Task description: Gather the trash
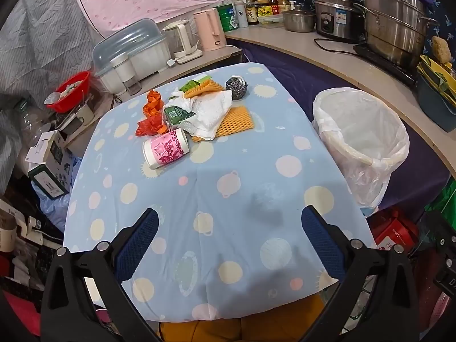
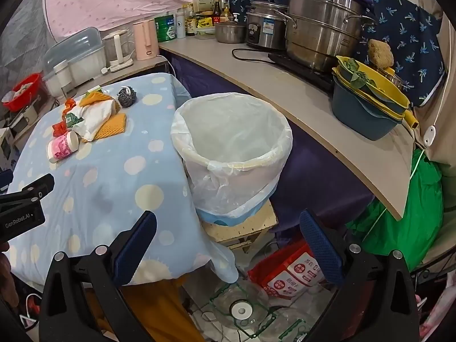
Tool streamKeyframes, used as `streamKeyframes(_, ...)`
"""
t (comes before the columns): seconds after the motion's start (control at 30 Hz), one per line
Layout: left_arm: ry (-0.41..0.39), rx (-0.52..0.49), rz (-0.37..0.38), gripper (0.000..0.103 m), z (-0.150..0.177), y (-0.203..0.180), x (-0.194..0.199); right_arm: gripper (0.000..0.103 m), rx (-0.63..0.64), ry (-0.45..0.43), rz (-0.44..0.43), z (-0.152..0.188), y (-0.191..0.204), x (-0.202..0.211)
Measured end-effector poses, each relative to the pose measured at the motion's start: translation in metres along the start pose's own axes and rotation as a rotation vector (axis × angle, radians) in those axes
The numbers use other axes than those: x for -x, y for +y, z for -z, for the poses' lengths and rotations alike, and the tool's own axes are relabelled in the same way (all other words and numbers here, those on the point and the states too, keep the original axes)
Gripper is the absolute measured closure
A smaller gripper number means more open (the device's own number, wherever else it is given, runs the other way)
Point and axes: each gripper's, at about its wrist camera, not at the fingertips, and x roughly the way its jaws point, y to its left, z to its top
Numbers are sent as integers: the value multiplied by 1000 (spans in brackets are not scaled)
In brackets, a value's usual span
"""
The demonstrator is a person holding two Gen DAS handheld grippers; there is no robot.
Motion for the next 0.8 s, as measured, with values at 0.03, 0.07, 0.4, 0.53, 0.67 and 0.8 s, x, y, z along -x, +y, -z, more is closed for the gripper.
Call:
streamKeyframes(0.03,-5,1,-1,7,0,0,0,7,1,0,0,0,0,0)
streamKeyframes(0.07,-5,1,-1,7,0,0,0,7,0,0,0,0,1,0)
streamKeyframes(0.4,-15,-7,-9,7,-2,-6,5,7,2,-5,0,-2,-1,0)
streamKeyframes(0.53,-17,-8,-9,7,-1,-7,6,7,-3,-8,1,-3,-6,-1)
streamKeyframes(0.67,-18,-10,-9,7,-1,-5,6,7,-2,-9,0,-5,2,2)
streamKeyframes(0.8,-21,-10,-9,7,-1,-5,8,7,0,-9,-2,-5,2,1)
